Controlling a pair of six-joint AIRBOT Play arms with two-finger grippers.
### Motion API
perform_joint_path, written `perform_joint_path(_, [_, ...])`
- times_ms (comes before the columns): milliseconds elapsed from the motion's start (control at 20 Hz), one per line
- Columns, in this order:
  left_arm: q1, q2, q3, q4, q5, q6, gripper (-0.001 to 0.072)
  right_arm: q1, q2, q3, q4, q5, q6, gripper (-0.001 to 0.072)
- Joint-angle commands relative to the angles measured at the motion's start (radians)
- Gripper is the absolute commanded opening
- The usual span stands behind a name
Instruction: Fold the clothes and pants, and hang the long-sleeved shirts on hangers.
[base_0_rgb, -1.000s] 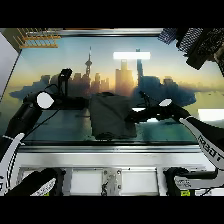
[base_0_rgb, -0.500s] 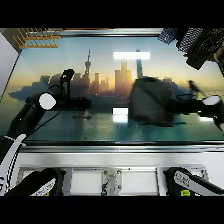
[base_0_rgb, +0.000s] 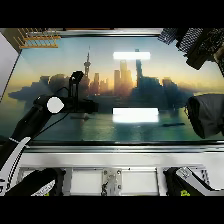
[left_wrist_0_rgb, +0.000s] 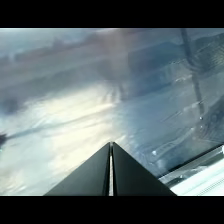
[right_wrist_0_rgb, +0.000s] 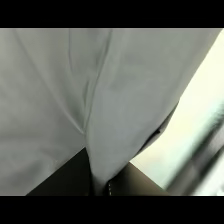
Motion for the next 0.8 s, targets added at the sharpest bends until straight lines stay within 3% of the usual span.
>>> perform_joint_path(0, [-0.005, 0.0, 0.0, 0.0, 0.002, -0.016, 0.0011, -0.035, 0.04, -0.102, -0.118, -0.011, 0.207, 0.0017])
perform_joint_path(300, [-0.005, 0.0, 0.0, 0.001, -0.01, -0.015, 0.001, -0.02, 0.072, -0.14, -0.214, 0.06, 0.215, 0.0048])
perform_joint_path(350, [-0.005, 0.0, 0.0, 0.002, -0.014, -0.015, 0.0011, -0.02, 0.081, -0.14, -0.253, 0.066, 0.215, 0.0205])
perform_joint_path(400, [-0.005, 0.0, 0.0, 0.002, -0.018, -0.015, 0.0011, -0.023, 0.091, -0.138, -0.306, 0.072, 0.215, 0.0494])
perform_joint_path(450, [-0.005, 0.0, 0.0, 0.001, -0.016, -0.015, 0.0011, -0.027, 0.101, -0.13, -0.367, 0.074, 0.215, 0.0692])
perform_joint_path(550, [-0.005, 0.0, 0.0, 0.001, -0.017, -0.015, 0.0011, -0.048, 0.127, -0.078, -0.469, 0.101, 0.211, 0.0709])
perform_joint_path(650, [-0.005, 0.0, 0.0, 0.001, -0.016, -0.015, 0.0011, -0.06, 0.165, 0.0, -0.483, 0.092, 0.105, 0.0708])
perform_joint_path(750, [-0.005, 0.0, 0.0, 0.001, -0.013, -0.015, 0.0011, -0.04, 0.221, 0.05, -0.392, 0.016, -0.051, 0.0708])
